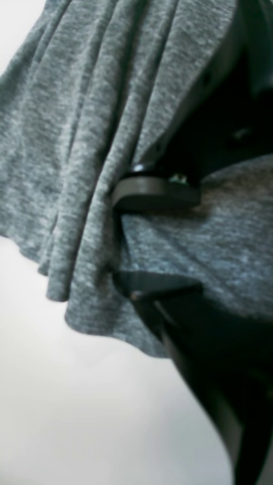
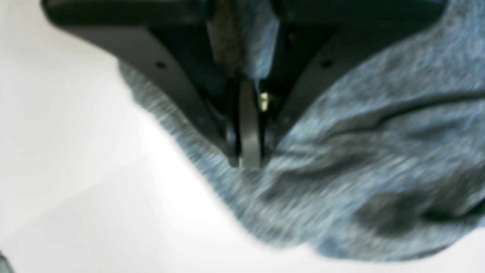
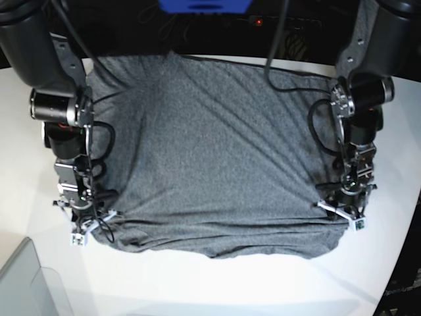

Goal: Layout the t-shirt on the table in an organized manner, then fold the t-shirt properly
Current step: 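Grasp the shirt side edge with the left gripper and pull outward, then drag the shirt with both grippers toward the robot, spreading it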

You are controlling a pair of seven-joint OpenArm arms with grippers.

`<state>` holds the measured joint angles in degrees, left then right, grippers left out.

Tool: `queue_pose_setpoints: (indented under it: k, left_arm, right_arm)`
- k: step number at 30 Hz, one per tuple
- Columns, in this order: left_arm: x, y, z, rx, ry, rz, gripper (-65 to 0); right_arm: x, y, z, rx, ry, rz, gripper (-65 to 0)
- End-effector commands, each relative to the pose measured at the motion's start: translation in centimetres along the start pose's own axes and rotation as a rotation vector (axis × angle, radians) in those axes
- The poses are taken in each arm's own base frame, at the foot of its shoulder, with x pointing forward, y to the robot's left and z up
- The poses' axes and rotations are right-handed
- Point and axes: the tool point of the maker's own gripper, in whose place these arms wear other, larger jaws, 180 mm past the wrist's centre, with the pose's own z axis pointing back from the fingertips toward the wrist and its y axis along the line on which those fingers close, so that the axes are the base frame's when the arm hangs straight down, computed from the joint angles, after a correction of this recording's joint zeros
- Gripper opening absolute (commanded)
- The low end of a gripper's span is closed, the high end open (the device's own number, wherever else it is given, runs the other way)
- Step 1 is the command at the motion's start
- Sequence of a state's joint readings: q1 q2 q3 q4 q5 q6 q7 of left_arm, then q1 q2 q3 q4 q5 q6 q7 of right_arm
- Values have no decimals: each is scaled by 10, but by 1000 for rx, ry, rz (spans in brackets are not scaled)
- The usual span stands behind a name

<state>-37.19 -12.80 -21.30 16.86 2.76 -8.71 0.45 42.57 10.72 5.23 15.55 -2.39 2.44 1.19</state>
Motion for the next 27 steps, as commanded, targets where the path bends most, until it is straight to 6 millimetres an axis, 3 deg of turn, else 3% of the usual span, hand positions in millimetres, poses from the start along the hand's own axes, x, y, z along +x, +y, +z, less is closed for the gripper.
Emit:
queue_pose_setpoints:
  k: [1, 4, 6, 11, 14, 17, 20, 24, 27]
  left_arm:
    - [22, -1, -2, -5, -32, 4, -389]
    - [22, -1, -2, -5, -32, 4, -388]
    - [22, -1, -2, -5, -32, 4, -388]
    - [22, -2, -2, -11, -32, 10, -388]
    - [29, -2, -2, -13, -47, 17, -388]
    - [56, -5, 1, -16, -119, 4, -388]
    - [60, -3, 8, -12, -106, -17, -388]
    - [75, -11, 28, -15, -100, -60, -388]
    - [71, -14, 57, -9, -85, -109, -388]
  right_arm:
    - [45, -4, -1, -13, -102, -9, -650]
    - [51, -4, -1, -13, -113, -13, -650]
    - [66, -10, 1, -23, -149, -14, -650]
    - [62, -14, 13, -28, -67, 4, -650]
    - [56, -10, 35, -19, -43, 31, -650]
    - [44, 14, 65, 60, -48, 91, -650]
    - [27, 27, 92, 91, -40, 119, -650]
    - [1, 28, 102, 93, 16, 128, -650]
    - [-15, 27, 104, 94, 47, 131, -650]
